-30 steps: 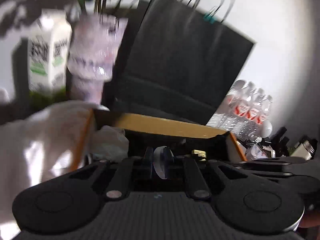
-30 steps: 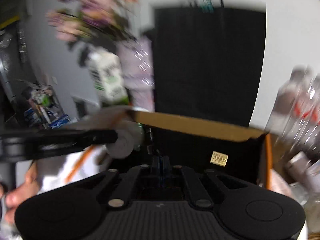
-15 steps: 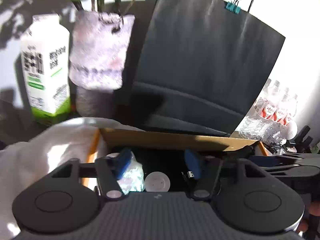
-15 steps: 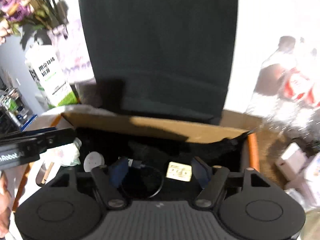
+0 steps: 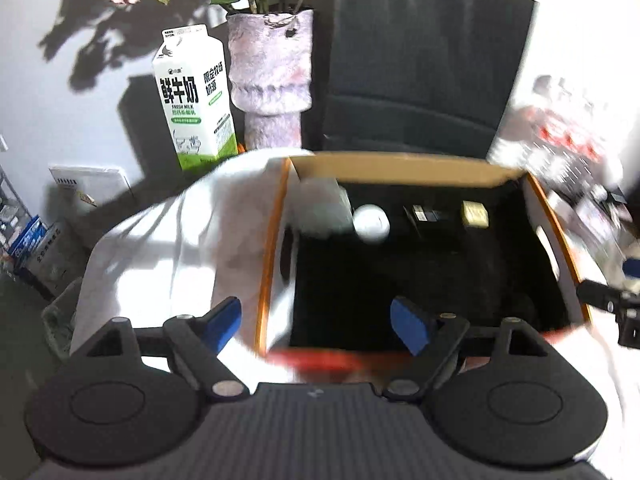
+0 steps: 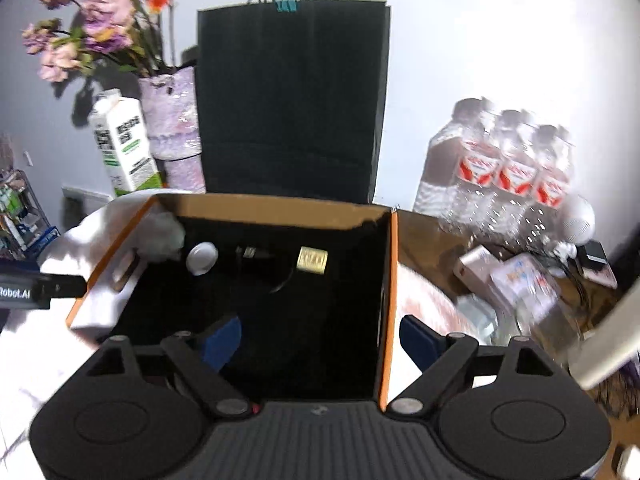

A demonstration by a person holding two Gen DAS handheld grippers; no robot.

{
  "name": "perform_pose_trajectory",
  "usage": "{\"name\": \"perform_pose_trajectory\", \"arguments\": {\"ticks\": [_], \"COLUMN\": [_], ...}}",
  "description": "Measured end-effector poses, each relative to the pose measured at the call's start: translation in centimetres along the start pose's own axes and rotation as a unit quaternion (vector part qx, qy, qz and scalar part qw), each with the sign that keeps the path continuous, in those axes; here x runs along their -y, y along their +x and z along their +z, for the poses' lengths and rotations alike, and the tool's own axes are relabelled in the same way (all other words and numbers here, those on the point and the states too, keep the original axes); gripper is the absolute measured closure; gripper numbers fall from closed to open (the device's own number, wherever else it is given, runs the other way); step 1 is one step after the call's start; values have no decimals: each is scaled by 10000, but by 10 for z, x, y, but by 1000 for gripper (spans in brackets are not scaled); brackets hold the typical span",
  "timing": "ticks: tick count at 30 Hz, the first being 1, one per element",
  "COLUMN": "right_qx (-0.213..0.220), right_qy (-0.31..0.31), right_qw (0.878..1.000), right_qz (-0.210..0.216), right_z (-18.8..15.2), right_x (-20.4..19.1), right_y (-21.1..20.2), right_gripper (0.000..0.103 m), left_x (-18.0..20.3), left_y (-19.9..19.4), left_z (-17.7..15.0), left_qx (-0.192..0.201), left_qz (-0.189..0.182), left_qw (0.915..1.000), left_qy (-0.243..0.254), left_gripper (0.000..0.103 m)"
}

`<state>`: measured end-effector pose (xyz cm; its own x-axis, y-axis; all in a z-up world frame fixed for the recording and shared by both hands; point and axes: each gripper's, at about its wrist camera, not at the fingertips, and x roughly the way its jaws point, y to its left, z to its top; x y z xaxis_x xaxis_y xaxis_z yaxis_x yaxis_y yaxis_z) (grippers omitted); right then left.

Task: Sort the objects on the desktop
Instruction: 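Carry both items into the cardboard box and open both tools, then grasp the white bottle cap with the left tool while the right tool grasps the blue-and-yellow packet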

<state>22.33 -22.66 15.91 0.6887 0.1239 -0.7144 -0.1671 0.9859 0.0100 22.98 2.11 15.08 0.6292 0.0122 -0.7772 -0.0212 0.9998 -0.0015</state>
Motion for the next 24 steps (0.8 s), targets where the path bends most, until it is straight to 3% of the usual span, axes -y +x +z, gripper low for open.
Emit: {"name": "perform_pose_trajectory", "arguments": {"ticks": [7, 11, 15, 19, 24], "right_qx": [806, 1227, 1473, 1398, 1417], "right_qy": [-33, 95, -78, -8, -205], "right_qw": [9964, 9920, 9890, 9902, 9897], "right_qz": [244, 278, 120, -28, -46], "right_z": [-109, -190, -266, -311, -333], "right_x": [-13, -27, -49, -59, -73], "right_y": [-69, -101, -115, -120, -123], "right_gripper": [11, 9, 7, 7, 8], "left_x": [-4, -8, -6, 3, 13], "left_y": [-77, -98, -105, -105, -99], "left_z": [-126, -203, -266, -302, -311], "left_qx": [848, 1174, 1174, 1051, 1132], "left_qz": [-644, -904, -771, -688, -620], "left_qw": [9931, 9881, 9899, 9914, 9902], "left_qy": [483, 411, 210, 362, 529], "left_gripper": [11, 11, 11, 11, 11]}}
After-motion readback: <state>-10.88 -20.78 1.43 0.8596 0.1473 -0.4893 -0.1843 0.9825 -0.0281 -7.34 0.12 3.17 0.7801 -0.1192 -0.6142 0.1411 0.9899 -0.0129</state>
